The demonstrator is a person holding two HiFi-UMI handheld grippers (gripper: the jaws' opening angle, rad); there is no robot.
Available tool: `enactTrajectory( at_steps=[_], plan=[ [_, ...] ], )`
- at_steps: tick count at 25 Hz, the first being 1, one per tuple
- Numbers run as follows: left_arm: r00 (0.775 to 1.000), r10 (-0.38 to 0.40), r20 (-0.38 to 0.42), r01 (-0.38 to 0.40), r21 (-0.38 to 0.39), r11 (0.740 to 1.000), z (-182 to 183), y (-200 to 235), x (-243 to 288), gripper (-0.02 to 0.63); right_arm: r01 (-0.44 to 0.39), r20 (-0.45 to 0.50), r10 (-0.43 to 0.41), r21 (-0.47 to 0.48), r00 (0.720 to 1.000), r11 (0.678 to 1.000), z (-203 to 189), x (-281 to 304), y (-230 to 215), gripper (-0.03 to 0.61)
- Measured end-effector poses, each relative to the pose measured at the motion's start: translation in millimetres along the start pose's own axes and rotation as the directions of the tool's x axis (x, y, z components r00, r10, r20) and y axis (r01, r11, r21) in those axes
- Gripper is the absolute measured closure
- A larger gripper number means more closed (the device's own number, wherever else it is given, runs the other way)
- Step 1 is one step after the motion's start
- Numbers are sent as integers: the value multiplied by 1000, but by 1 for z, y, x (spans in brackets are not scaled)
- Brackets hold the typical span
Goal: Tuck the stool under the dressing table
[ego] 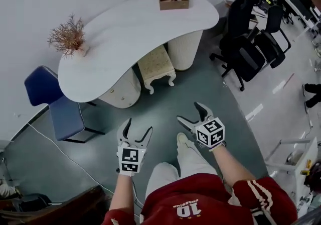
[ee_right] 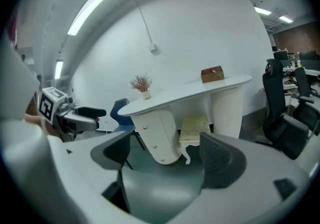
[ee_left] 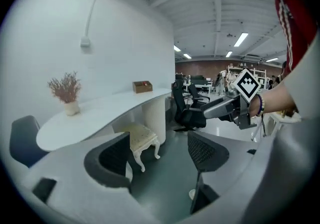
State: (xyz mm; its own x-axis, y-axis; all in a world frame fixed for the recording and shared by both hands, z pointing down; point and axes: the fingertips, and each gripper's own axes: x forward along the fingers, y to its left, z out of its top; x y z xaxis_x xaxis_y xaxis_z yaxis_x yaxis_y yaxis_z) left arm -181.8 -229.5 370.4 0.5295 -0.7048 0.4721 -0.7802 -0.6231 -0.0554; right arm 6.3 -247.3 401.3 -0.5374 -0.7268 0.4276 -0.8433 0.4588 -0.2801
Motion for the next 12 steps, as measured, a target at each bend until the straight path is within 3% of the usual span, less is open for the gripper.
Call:
enactTrajectory(
  at_steps=[6, 12],
  plan=[
    [989, 21, 148, 1, -144, 990, 107, -19, -122, 259, 6, 39, -5, -33, 999, 999, 78, -117, 75, 150],
    [956, 103, 275, -45, -209, 977, 171, -25, -204, 261, 37, 151, -22, -96, 988, 995, 152, -198, 91, 150]
  ],
)
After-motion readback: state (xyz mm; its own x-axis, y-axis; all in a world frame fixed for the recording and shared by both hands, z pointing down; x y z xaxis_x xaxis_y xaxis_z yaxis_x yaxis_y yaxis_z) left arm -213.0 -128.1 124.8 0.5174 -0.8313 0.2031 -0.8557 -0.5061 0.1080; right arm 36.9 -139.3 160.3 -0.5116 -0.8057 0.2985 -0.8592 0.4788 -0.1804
